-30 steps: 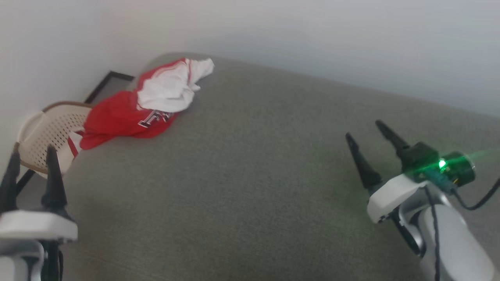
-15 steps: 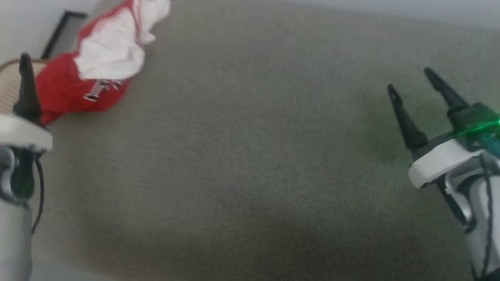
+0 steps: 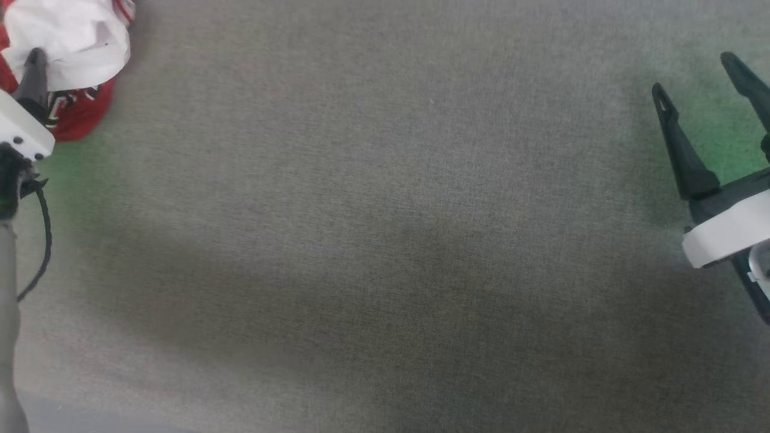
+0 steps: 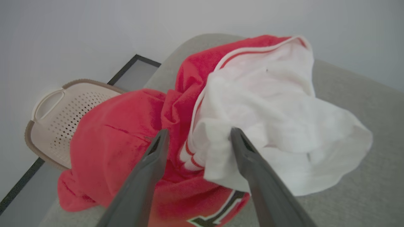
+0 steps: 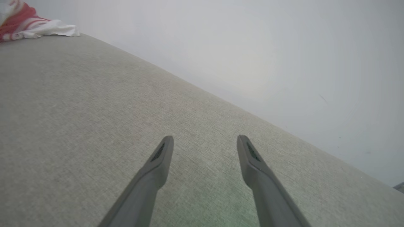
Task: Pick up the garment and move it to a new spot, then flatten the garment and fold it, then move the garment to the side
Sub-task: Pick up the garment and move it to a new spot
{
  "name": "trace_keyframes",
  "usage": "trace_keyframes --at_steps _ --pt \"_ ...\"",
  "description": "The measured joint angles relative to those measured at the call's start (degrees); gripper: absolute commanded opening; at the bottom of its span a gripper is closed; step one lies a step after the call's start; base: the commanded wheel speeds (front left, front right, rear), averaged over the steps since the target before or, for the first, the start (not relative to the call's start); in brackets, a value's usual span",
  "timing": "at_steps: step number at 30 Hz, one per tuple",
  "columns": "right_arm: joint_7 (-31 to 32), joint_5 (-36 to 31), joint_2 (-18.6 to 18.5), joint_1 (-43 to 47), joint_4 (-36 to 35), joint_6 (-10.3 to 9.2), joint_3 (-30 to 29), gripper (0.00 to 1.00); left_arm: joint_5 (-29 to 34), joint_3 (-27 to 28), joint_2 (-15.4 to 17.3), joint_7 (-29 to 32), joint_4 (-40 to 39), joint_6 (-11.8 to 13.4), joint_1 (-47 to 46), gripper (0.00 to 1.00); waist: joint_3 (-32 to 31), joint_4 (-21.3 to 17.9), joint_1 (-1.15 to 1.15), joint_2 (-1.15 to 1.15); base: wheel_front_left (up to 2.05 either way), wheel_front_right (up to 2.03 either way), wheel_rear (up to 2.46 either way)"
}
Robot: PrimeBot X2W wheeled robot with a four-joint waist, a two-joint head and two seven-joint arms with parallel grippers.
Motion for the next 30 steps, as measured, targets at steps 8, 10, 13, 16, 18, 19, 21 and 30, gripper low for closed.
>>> trace_keyframes --at_steps 8,10,13,16,18,19,21,30 --pt "3.82 0.53 -1.47 -0.04 -3.98 -0.01 -0.44 1.0 -0.19 -2.88 -0.1 7.82 11.54 -0.19 -7.19 1.0 3.74 -0.37 0.0 0.0 0.0 0.0 0.0" --pt "4.37 0.82 -1.66 -0.04 -4.79 -0.01 -0.55 1.0 -0.48 -3.36 -0.18 9.51 13.27 -0.26 -8.53 1.0 4.13 -0.4 0.0 0.0 0.0 0.0 0.0" --pt "5.23 1.14 -1.83 -0.04 -5.26 0.0 -0.65 1.0 -1.49 -4.02 -0.67 10.56 14.33 -0.35 -9.32 1.0 4.37 -0.37 0.0 0.0 0.0 0.0 0.0" --pt "6.03 1.29 -1.78 -0.12 -5.69 0.0 -0.62 1.0 -2.82 -4.68 -0.79 11.56 14.4 -0.35 -9.5 0.78 4.3 -0.31 0.0 0.0 0.0 0.0 0.0" --pt "6.31 1.48 -1.76 -0.2 -5.82 0.0 -0.58 1.0 -3.22 -5.54 -0.81 11.52 14.06 -0.36 -9.51 0.05 4.17 -0.22 0.0 0.0 0.0 0.0 0.0" --pt "6.59 1.52 -1.7 -0.35 -5.83 0.0 -0.59 1.0 -3.61 -5.8 -0.81 11.43 13.89 -0.36 -9.48 0.0 4.09 -0.15 0.0 0.0 0.0 0.0 0.0" --pt "6.67 1.55 -1.65 -0.65 -5.75 0.0 -0.62 1.0 -3.89 -6.6 -0.89 10.32 13.54 -0.44 -9.44 0.0 3.8 0.03 0.0 0.0 0.0 0.0 0.0" --pt "4.87 1.77 -0.12 -0.7 -3.44 0.0 -0.76 1.0 -2.16 -9.57 2.0 1.6 12.44 -0.45 -11.3 0.0 0.32 0.96 0.0 0.0 0.0 0.0 0.0"
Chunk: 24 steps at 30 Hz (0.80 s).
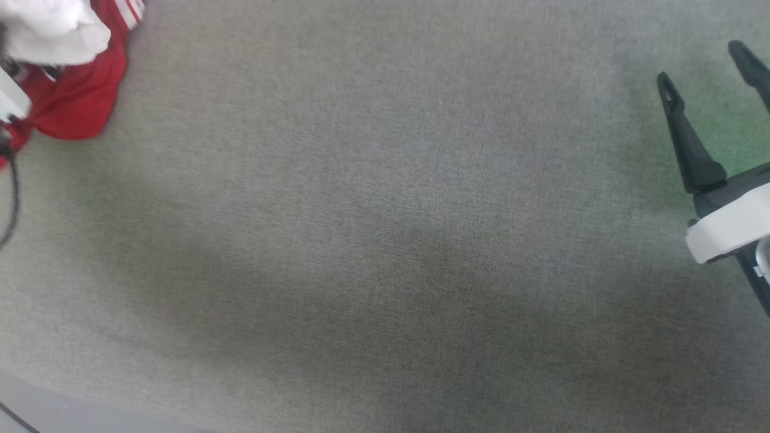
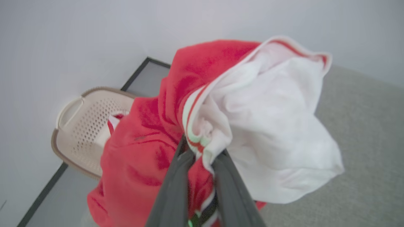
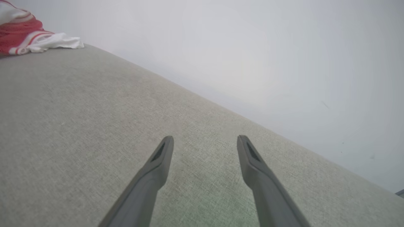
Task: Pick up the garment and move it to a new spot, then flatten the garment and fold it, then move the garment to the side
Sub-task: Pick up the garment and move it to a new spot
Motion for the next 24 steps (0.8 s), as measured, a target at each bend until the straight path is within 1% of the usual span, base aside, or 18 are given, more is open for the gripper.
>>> trace_keyframes --at_steps 2,6,12,16,20,24 --pt "-0.67 0.24 0.83 0.16 0.78 0.0 -0.07 1.0 0.88 -0.82 1.01 -2.31 -0.7 0.0 -0.87 0.0 -1.34 0.21 0.0 0.0 0.0 0.0 0.0" --pt "-2.33 0.26 2.56 0.47 2.65 -0.01 -0.1 1.0 2.56 -2.43 2.86 -5.09 -2.29 0.0 -2.63 0.0 -4.23 0.55 0.0 0.0 0.0 0.0 0.0" --pt "-4.86 0.27 5.32 0.93 5.69 0.0 0.18 1.0 4.83 -5.1 5.95 -8.43 -7.26 0.0 -5.22 0.0 -8.89 0.82 0.0 0.0 0.0 0.0 0.0" --pt "-6.46 0.22 7.0 1.04 7.39 0.0 0.12 1.0 5.61 -6.92 7.56 -7.66 -11.44 0.0 -6.2 0.0 -11.8 0.81 0.0 0.0 0.0 0.0 0.0" --pt "-7.83 0.2 8.46 1.05 9.05 0.0 0.02 1.0 5.69 -8.51 9.06 -5.82 -17.55 0.0 -6.3 0.0 -14.31 0.49 0.0 0.0 0.0 0.0 0.0" --pt "-8.99 0.0 9.38 0.86 10.29 0.0 -0.23 1.0 3.72 -8.88 10.6 -1.48 -24.59 0.0 -5.87 0.0 -15.88 -0.86 0.0 0.0 0.0 0.0 0.0"
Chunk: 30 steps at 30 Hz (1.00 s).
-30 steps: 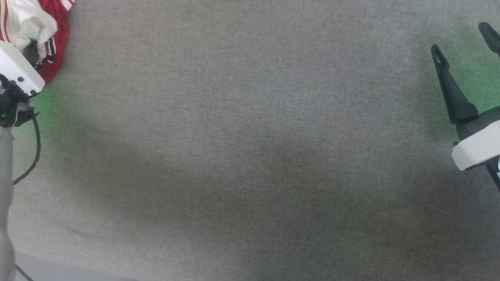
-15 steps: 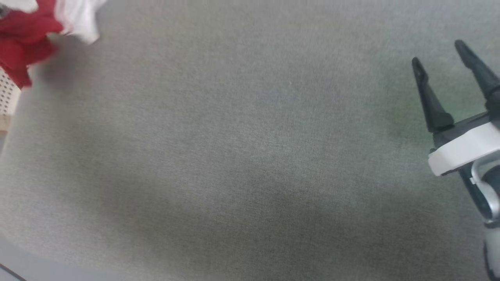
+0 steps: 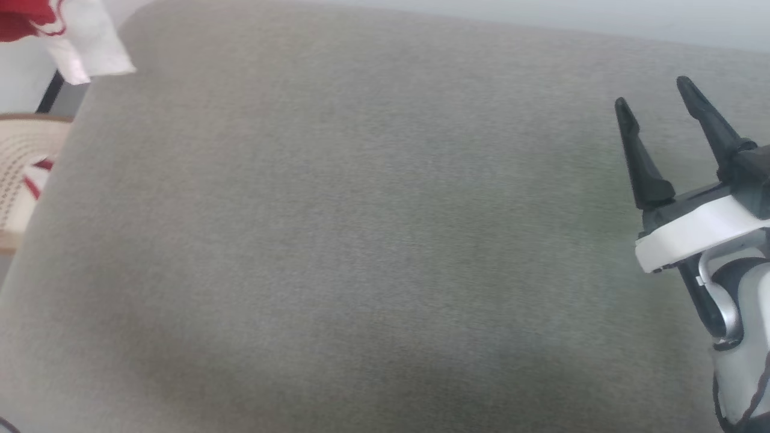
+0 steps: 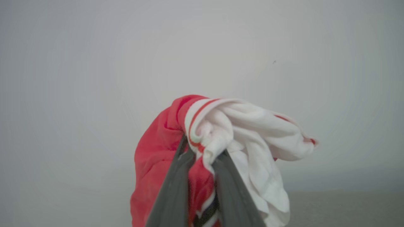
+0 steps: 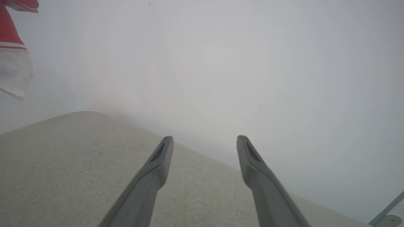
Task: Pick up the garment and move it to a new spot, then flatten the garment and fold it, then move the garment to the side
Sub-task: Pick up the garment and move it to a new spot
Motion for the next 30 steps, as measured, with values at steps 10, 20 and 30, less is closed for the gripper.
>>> trace_keyframes --at_steps 10,20,30 --pt "-3.33 -1.11 0.66 -0.7 3.16 0.0 -4.27 1.0 -3.28 -0.64 1.6 13.32 -25.12 4.69 7.17 0.0 -1.84 -6.68 0.0 0.0 0.0 0.0 0.0" --pt "-5.97 -1.63 1.67 -0.86 5.55 -0.01 -8.91 1.0 -4.8 -3.81 0.48 24.06 -45.71 10.17 10.55 0.0 -1.92 -14.04 0.0 0.0 0.0 0.0 0.0" --pt "-8.75 -1.64 3.6 -0.91 8.65 -0.01 -12.3 1.0 -5.03 -10.07 -3.66 30.69 -56.71 14.13 14.38 0.0 0.49 -19.23 0.0 0.0 0.0 0.0 0.0"
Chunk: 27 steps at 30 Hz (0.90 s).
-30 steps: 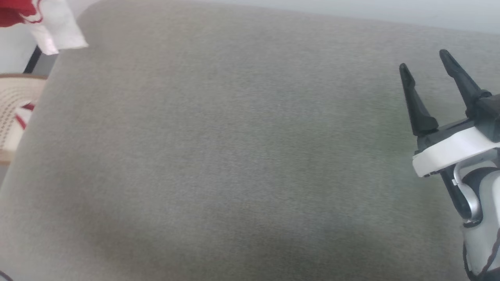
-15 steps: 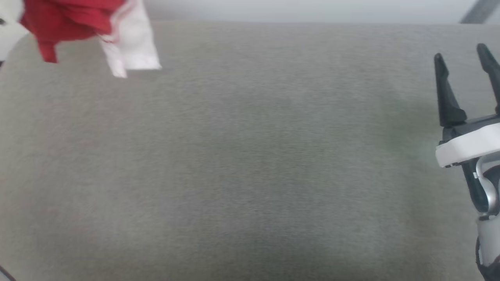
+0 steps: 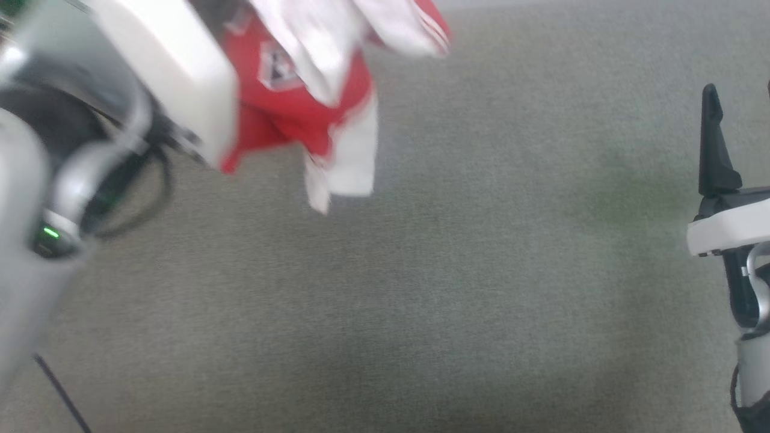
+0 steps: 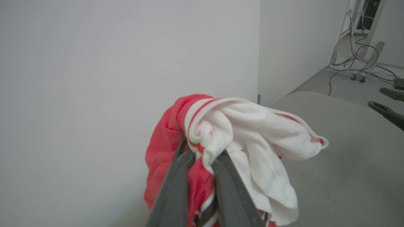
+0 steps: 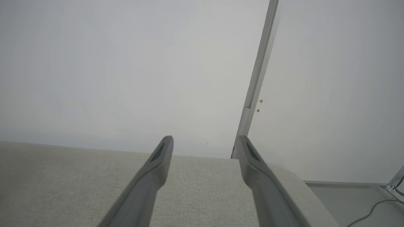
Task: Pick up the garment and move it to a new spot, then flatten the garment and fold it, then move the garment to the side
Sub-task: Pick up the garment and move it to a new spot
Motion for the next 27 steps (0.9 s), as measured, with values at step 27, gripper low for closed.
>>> trace_keyframes --at_steps 27 --pt "-4.66 0.24 3.59 -1.02 9.46 0.0 2.26 1.0 -8.15 -3.78 -4.59 -0.3 32.06 1.42 18.16 0.0 3.27 -2.81 0.0 0.0 0.0 0.0 0.0"
